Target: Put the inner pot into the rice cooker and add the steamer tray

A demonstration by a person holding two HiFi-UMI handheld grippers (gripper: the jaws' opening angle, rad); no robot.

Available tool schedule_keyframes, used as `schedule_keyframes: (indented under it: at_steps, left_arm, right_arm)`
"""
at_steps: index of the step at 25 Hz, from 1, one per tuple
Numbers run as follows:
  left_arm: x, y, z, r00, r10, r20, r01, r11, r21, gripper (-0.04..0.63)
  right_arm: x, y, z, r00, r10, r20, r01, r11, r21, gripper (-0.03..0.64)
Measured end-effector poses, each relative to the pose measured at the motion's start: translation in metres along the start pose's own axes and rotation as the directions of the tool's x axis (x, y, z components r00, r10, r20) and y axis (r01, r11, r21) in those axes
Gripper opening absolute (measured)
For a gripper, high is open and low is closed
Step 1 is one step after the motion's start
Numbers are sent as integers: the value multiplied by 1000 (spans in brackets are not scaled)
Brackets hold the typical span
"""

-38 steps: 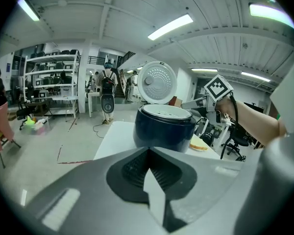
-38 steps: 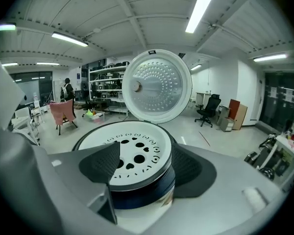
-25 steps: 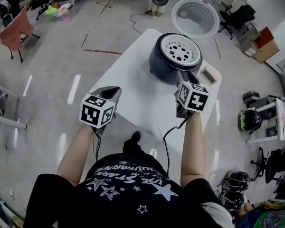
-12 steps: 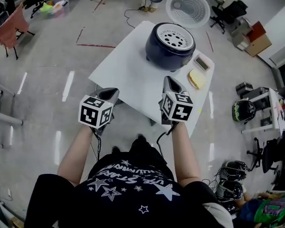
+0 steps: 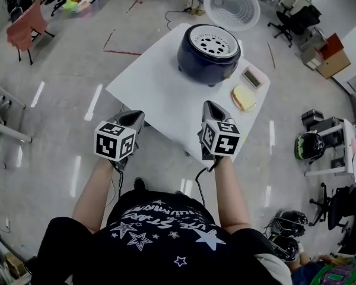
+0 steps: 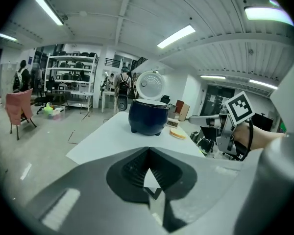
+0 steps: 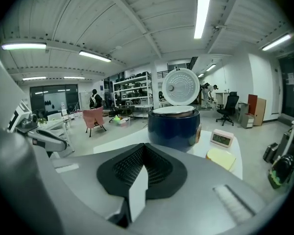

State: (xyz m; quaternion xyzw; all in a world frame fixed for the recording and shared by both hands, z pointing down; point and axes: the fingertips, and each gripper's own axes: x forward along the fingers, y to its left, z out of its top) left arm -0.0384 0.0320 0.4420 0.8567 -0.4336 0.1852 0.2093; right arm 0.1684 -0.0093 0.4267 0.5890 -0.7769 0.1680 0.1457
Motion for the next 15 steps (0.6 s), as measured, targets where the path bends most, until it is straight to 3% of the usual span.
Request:
schedule_keyframes:
  at_steps: [8,15]
  left_arm:
    - [2,-44,-27,994,101,-35,-103,994,-48,5]
    - [-6,-66,-25,986,165,0,-164,983,-82,5]
  right_arm:
    - [-18,-34,-33,995,92,-34,-92,996,10,26]
    - [-27,-49,-36,988,154,-33,-154,988,6,26]
